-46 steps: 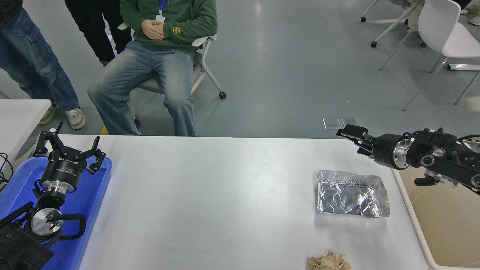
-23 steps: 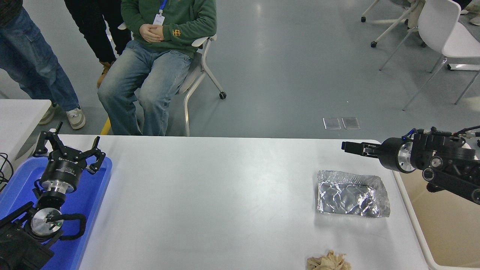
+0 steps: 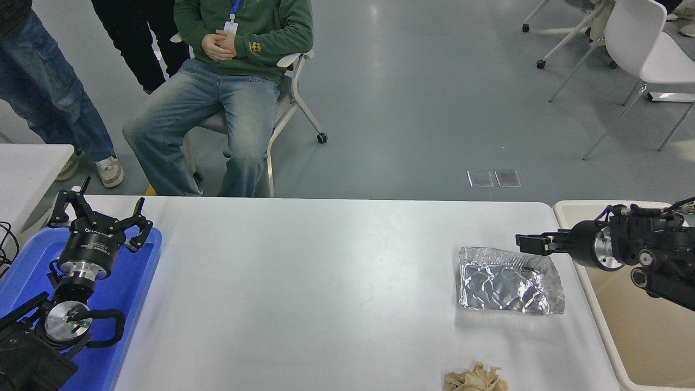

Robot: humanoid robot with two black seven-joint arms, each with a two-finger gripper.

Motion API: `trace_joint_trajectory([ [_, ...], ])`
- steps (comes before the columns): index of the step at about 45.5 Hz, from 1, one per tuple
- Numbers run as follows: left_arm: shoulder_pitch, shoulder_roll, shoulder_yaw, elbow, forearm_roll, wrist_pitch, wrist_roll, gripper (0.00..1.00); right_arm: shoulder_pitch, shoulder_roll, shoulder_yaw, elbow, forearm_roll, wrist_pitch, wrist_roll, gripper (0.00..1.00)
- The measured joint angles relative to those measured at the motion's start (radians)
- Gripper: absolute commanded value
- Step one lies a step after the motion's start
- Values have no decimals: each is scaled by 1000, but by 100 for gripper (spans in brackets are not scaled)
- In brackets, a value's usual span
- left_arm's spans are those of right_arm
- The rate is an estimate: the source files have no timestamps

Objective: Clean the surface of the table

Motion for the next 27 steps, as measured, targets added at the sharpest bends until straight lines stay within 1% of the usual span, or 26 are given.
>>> trace_joint_trajectory([
  [10,0,0,0,0,0,0,0,100,-41,-7,-11,-25,7,0,0,99],
  [27,0,0,0,0,0,0,0,100,-96,3,-9,-78,94,4,-6,98],
])
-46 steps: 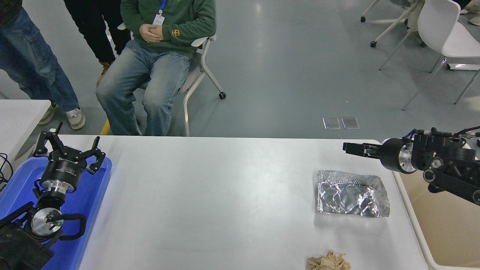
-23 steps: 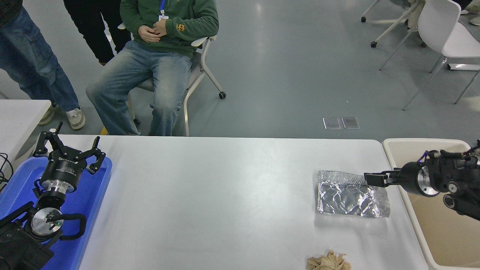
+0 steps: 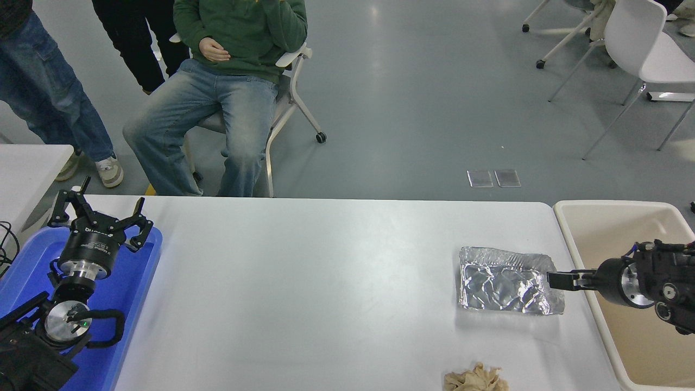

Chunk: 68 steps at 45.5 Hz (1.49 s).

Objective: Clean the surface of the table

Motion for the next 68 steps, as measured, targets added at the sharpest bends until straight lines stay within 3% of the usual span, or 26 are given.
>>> trace_joint_trajectory([
  [12,0,0,0,0,0,0,0,100,-23,22,1,-19,60,1,-2,97],
  [32,0,0,0,0,0,0,0,100,-53,87,4,-57,92,-2,-2,86],
  [38,0,0,0,0,0,0,0,100,-60,105,4,-77,94,-2,-3,78],
  [43,0,0,0,0,0,0,0,100,-65,118,5,-91,95,-2,-3,68],
  [46,0,0,0,0,0,0,0,100,-67,123,5,-98,95,0,-3,56],
  [49,0,0,0,0,0,0,0,100,-68,127,5,-104,95,2,-3,40],
  [54,0,0,0,0,0,0,0,100,-69,132,5,-112,96,6,-5,3],
  [55,0,0,0,0,0,0,0,100,-69,132,5,-114,96,8,-5,0],
  [68,0,0,0,0,0,0,0,100,-59,134,24,-121,155,59,-17,0],
])
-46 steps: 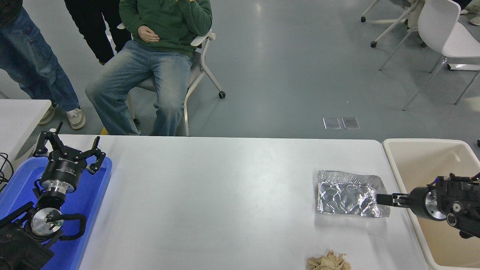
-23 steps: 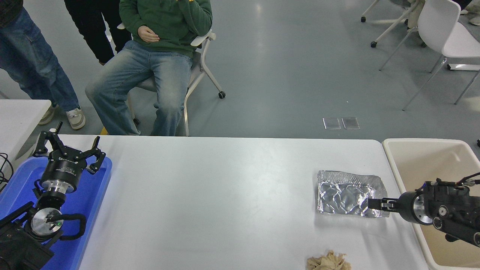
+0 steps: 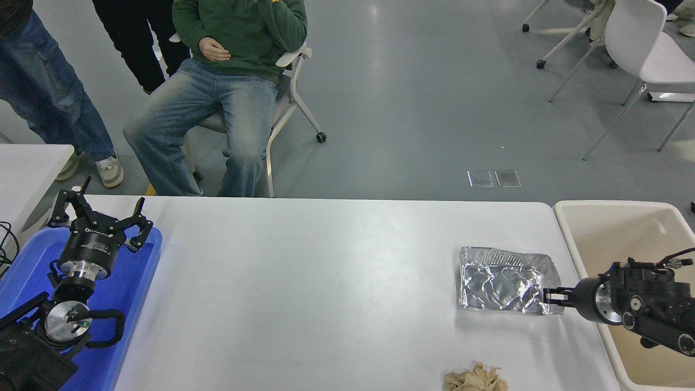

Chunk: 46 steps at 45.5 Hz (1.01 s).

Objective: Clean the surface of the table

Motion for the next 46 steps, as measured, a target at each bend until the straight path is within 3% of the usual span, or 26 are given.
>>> trace_joint_trajectory([
  [46,0,0,0,0,0,0,0,100,2,-71,98,63,96,39,13,0],
])
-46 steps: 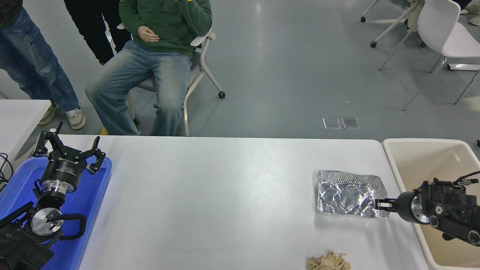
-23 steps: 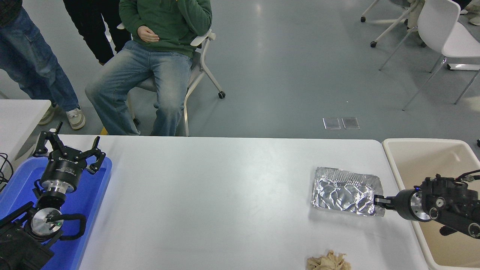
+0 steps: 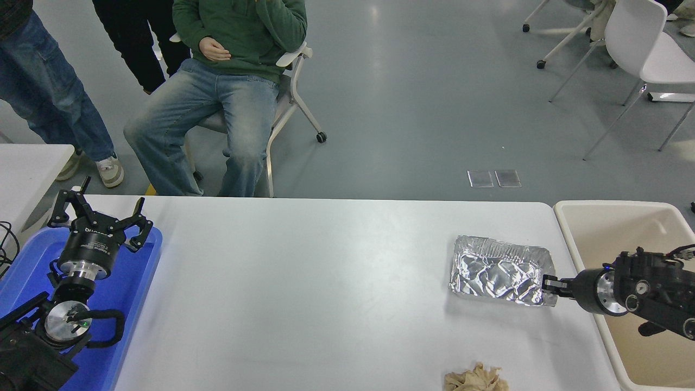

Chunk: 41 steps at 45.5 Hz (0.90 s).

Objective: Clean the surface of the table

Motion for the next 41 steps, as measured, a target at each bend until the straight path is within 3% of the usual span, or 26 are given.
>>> trace_joint_trajectory([
  [19,0,0,0,0,0,0,0,100,64,-164,47,146,41,37,3,0],
  [41,0,0,0,0,-1,0,0,100,344,-388,58,229,120,232,3,0],
])
